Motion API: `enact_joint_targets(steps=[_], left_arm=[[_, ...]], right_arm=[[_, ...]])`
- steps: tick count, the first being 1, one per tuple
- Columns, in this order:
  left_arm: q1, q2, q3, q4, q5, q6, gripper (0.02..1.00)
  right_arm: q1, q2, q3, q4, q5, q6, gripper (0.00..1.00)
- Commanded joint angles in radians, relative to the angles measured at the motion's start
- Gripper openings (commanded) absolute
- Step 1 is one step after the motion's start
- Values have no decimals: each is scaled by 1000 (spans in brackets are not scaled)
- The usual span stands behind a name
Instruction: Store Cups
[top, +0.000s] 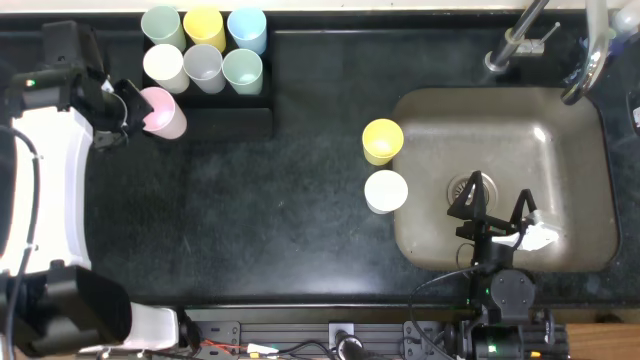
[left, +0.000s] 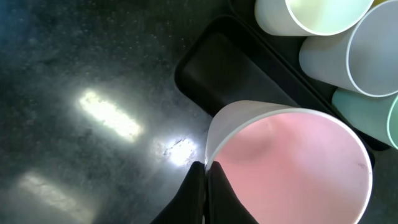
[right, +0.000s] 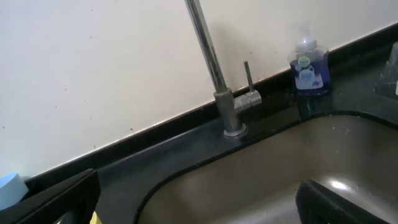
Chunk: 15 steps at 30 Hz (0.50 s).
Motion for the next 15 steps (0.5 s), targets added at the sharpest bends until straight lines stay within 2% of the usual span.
enact_joint_targets(steps=[1,15], left_arm=[[3,80,15,54,19,-18,36],[43,116,15,98,-10,-21,36]], right_arm=[[-2,-8,-12,7,2,-3,998],[-2,-8,-12,7,2,-3,996]])
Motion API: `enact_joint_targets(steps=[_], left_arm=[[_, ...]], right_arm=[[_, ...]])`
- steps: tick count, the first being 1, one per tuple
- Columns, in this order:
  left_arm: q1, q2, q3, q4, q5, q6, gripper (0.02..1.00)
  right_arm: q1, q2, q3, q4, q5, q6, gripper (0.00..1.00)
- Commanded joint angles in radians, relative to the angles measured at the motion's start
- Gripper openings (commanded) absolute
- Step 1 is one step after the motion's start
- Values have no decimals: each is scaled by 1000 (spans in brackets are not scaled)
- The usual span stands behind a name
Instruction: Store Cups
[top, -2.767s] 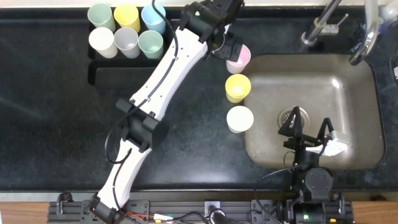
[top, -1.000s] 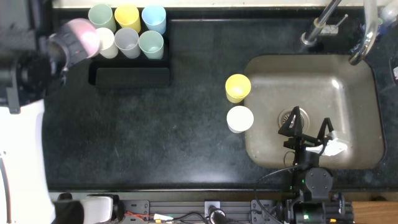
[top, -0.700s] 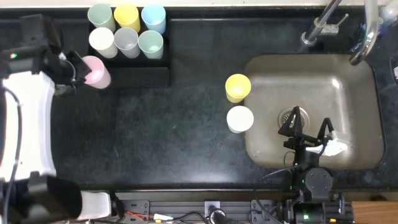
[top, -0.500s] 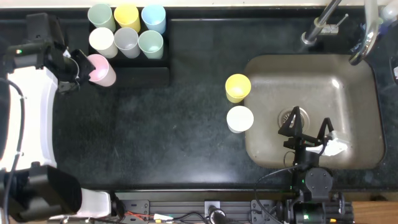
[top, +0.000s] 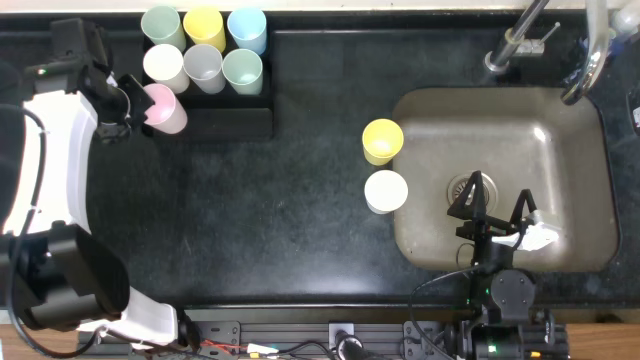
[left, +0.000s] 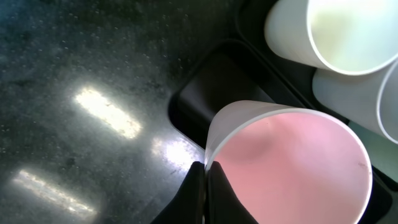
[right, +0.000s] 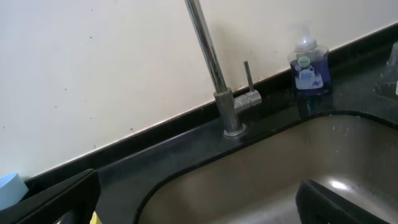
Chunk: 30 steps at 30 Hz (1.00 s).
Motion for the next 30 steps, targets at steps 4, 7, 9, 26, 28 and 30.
enact_joint_targets(steps=[4,7,9,26,28,30], left_arm=[[19,37,14,25,-20,-13,36],[19,55,14,53,-23,-13,36],[19,61,14,66,-23,-14,36],[18,131,14,95,-45,10,93],[18,133,14,95,-46,13,461],[18,133,14,95,-46,13,757]], right_arm=[[-2,-8,-12,7,2,-3,998],[-2,-8,-12,7,2,-3,998],[-2,-8,-12,7,2,-3,998],[-2,-8,-12,7,2,-3,996],[-2,-8,-12,7,2,-3,998],[-2,-8,-12,7,2,-3,998]])
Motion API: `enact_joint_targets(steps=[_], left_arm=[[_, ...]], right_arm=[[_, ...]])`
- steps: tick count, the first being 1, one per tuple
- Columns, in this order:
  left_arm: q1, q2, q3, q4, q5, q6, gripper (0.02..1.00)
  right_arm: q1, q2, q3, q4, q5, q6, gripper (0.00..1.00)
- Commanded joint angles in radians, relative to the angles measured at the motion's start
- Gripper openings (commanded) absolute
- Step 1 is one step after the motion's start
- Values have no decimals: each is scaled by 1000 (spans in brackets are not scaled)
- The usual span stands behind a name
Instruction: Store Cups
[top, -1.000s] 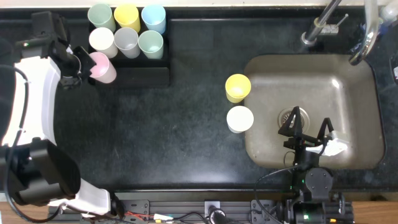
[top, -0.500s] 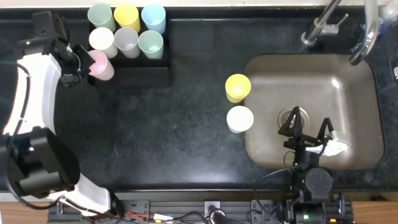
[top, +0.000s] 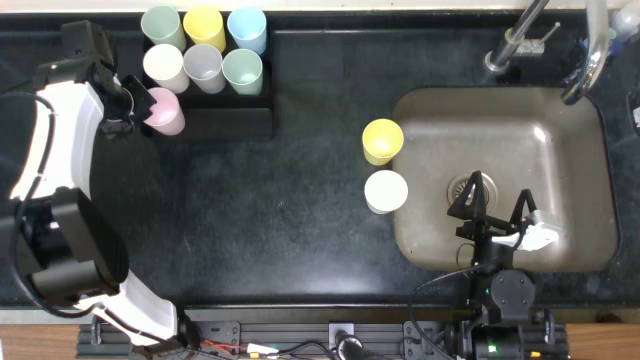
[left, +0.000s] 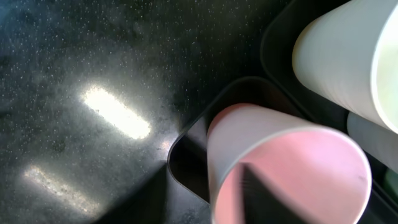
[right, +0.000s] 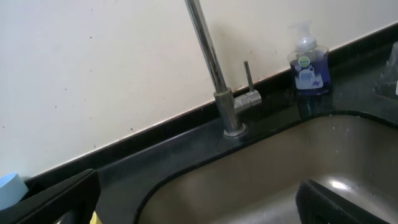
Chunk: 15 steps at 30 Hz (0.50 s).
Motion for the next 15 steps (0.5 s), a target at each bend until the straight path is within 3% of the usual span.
enact_joint_targets(steps=[1,2,11,15], left_arm=[[3,13,14,4,-13,3,915],[3,13,14,4,-13,3,1000],[-36,-146,39,2,-10,3,1000],[-173,-237,105,0,-1,27,963]], right_arm=[[-2,-8,-12,7,2,-3,998],[-2,-8,-12,7,2,-3,996],[-2,-8,-12,7,2,-3,998],[-2,-8,-12,7,2,-3,998]])
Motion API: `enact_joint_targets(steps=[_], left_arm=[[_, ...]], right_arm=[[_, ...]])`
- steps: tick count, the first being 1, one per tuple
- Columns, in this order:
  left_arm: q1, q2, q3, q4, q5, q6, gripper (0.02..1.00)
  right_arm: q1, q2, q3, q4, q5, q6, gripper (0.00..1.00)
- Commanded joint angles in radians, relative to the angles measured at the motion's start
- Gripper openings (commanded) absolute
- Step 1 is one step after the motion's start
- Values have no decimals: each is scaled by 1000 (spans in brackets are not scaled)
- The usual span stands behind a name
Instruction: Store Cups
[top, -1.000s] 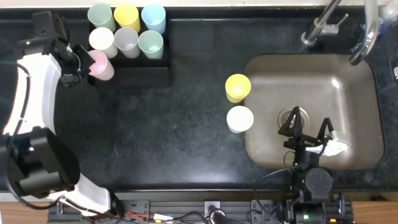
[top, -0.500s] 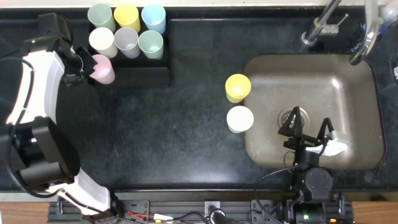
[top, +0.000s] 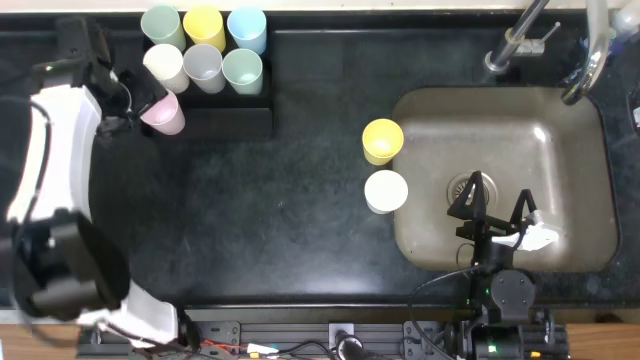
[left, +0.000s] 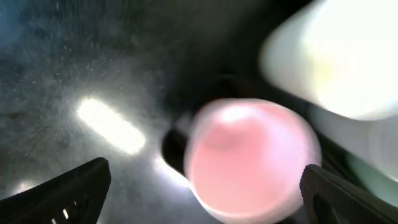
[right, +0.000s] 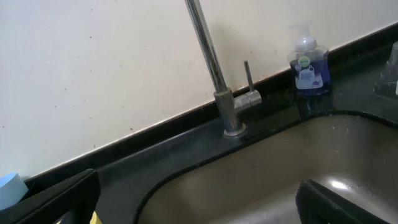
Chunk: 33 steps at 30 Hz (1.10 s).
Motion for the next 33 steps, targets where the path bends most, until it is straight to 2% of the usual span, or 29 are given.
enact_joint_targets(steps=[1,3,8,12,14,19,29,33], left_arm=[[-194,-144,119,2,2,56,958],[-319,-134,142,11,-29,81,958],[-665,-60,144,55,-172,69,961],[-841,21,144,72,-179,61,961],[-872,48,144,72,-168,50,961],[-884,104,144,72,-50,50,961],[-883,201,144,103,49,50,961],[-883,222,144,106,60,47,961]], right_arm=[[-2,-8,-12,7,2,-3,996],[-2,-8,-12,7,2,-3,998],[-2,-8,-12,7,2,-3,1000],[-2,-8,-12,7,2,-3,998],[-2,-8,-12,7,2,-3,996],[-2,-8,-12,7,2,-3,998],[-2,-8,-12,7,3,-3,998],[-2,-8,-12,7,2,-3,998]])
